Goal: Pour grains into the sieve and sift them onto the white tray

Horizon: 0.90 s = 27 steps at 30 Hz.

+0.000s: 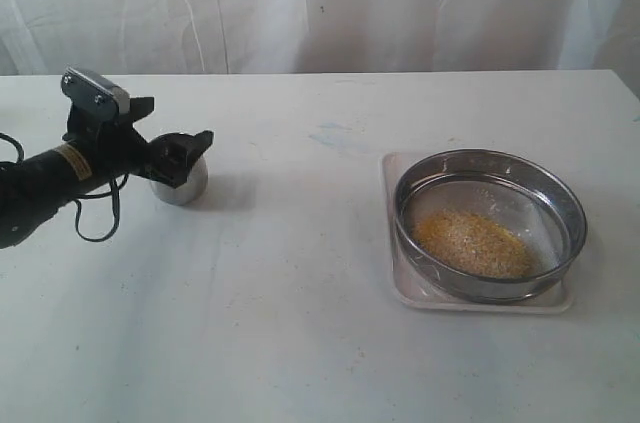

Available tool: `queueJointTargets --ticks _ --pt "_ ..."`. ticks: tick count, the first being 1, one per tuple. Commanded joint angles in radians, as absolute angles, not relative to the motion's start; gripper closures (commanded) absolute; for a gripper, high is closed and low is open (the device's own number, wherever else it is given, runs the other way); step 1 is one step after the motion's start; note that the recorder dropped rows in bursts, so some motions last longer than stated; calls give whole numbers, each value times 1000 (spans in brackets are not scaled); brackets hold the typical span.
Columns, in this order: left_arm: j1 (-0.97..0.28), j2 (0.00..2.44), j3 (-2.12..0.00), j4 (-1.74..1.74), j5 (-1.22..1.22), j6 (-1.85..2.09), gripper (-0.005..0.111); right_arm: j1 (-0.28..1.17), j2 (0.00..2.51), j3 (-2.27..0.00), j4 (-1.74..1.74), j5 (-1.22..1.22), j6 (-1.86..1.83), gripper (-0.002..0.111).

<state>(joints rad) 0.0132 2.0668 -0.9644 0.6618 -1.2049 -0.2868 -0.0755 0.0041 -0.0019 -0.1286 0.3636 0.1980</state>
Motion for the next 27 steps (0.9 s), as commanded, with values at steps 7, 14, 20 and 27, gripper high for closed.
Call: queueJointTargets --ticks 7,14,20,27 --pt "17 1791 -967 913 -1221 -302 2 -80 0 0 -132 351 199 108" --pt "17 1423 -969 640 -555 -503 7 -80 0 0 -132 351 199 108" --pt "81 1226 -1014 375 163 -62 78 -80 0 0 -132 351 199 108" --pt "119 1098 -920 358 315 -301 106 -80 0 0 -132 351 199 108"
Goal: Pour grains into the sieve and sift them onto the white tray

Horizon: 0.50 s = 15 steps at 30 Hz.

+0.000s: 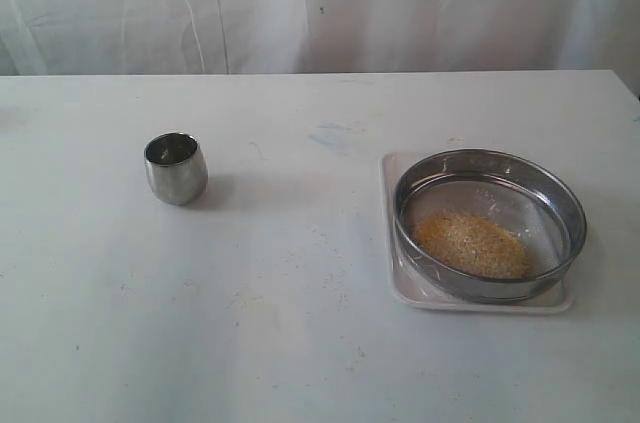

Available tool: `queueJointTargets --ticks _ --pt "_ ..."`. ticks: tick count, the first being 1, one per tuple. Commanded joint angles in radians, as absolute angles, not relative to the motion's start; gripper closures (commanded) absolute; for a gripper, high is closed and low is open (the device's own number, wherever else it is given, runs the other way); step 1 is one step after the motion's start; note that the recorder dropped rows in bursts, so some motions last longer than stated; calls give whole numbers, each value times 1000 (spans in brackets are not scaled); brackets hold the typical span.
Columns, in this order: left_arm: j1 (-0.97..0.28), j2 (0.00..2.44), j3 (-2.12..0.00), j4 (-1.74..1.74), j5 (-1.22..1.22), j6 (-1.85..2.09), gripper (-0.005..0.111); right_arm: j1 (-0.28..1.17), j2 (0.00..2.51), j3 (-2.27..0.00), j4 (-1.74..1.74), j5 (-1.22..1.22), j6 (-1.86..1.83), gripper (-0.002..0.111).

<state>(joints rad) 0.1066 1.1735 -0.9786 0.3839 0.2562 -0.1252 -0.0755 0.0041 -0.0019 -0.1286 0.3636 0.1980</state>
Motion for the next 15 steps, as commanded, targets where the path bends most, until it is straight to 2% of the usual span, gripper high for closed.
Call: queueJointTargets --ticks 1,7,12,15 --pt "124 1071 -891 365 310 -339 106 -80 0 0 -132 351 199 108" --pt "236 878 -630 374 124 -419 106 -80 0 0 -132 351 199 108" --pt "227 664 -387 369 26 -449 106 -80 0 0 -132 351 199 108" --pt "209 508 -331 336 0 -479 106 -80 0 0 -132 351 199 108"
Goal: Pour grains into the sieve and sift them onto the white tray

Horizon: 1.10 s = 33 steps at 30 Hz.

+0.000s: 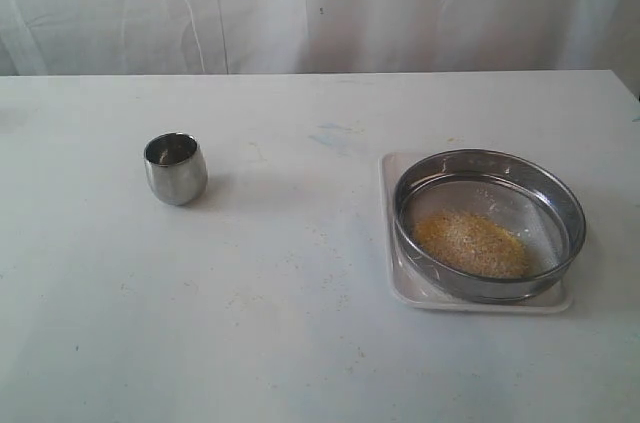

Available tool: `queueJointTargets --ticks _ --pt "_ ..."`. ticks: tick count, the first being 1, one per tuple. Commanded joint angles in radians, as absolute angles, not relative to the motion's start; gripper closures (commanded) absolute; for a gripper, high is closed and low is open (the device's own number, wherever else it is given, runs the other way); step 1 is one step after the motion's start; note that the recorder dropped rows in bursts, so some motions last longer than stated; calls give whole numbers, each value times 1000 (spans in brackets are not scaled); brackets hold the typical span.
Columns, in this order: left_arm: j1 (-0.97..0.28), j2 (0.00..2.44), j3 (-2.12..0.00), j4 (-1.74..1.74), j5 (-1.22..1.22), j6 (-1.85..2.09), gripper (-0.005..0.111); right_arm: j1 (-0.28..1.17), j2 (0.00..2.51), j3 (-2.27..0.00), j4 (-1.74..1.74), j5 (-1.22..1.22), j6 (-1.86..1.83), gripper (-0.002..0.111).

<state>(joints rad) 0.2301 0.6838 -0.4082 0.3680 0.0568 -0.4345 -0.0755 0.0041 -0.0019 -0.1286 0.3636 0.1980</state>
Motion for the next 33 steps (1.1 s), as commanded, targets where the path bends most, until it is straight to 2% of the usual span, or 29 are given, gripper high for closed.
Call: queueJointTargets --ticks 1,10,13,23,33 --pt "205 472 -327 328 7 -487 106 -80 0 0 -132 351 199 108" --pt "118 122 -385 362 159 -468 107 -80 0 0 -132 351 199 108" --pt "90 14 -403 413 135 -473 107 -80 0 0 -132 351 199 108" --pt "-35 0 -371 405 120 -474 107 -80 0 0 -132 351 199 108" --pt "-39 0 -366 421 488 -464 107 -80 0 0 -132 351 199 108"
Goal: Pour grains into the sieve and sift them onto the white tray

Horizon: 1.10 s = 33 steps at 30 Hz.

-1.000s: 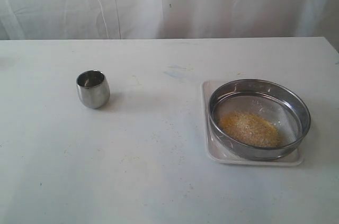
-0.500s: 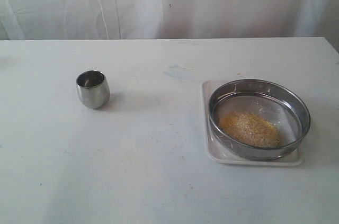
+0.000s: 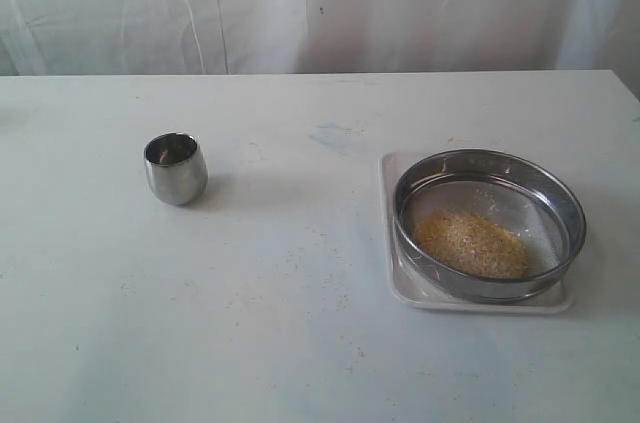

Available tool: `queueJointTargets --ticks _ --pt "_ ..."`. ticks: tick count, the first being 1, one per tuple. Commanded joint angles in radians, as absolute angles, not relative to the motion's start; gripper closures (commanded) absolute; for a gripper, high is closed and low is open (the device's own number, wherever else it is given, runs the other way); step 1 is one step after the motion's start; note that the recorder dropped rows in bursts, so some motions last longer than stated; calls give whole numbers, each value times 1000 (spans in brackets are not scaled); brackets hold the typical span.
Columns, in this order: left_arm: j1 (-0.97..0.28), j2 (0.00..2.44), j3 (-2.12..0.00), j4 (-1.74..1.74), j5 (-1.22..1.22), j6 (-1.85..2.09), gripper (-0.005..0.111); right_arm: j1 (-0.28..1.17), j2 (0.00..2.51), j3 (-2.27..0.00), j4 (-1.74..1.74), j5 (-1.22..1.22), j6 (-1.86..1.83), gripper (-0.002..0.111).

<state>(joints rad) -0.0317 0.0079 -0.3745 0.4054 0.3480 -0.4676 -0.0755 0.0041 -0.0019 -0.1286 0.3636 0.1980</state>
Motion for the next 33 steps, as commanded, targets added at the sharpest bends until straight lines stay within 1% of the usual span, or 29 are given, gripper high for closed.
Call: queueJointTargets --ticks 1,3,7,10,12,16,18,20,22,33 --pt "-49 0 -353 428 484 -464 107 -80 0 0 -132 351 199 108" --pt "-55 0 -324 435 425 -464 107 -80 0 0 -132 351 199 108" --pt "-55 0 -224 331 151 -380 107 -80 0 0 -132 351 199 108" --pt "-44 0 -156 106 68 -147 107 -80 0 0 -132 351 199 108" --pt "-23 0 -110 33 49 -61 107 -80 0 0 -132 351 199 108" --pt "48 0 -2 15 68 -181 107 -80 0 0 -132 351 199 108" --pt "86 0 0 15 122 -216 107 -80 0 0 -132 351 199 108" --pt "113 0 0 15 291 -210 107 -80 0 0 -132 351 199 108" --pt "120 0 0 15 374 -172 107 -80 0 0 -132 351 199 108" --pt "117 0 0 15 368 -159 107 -80 0 0 -132 351 199 108"
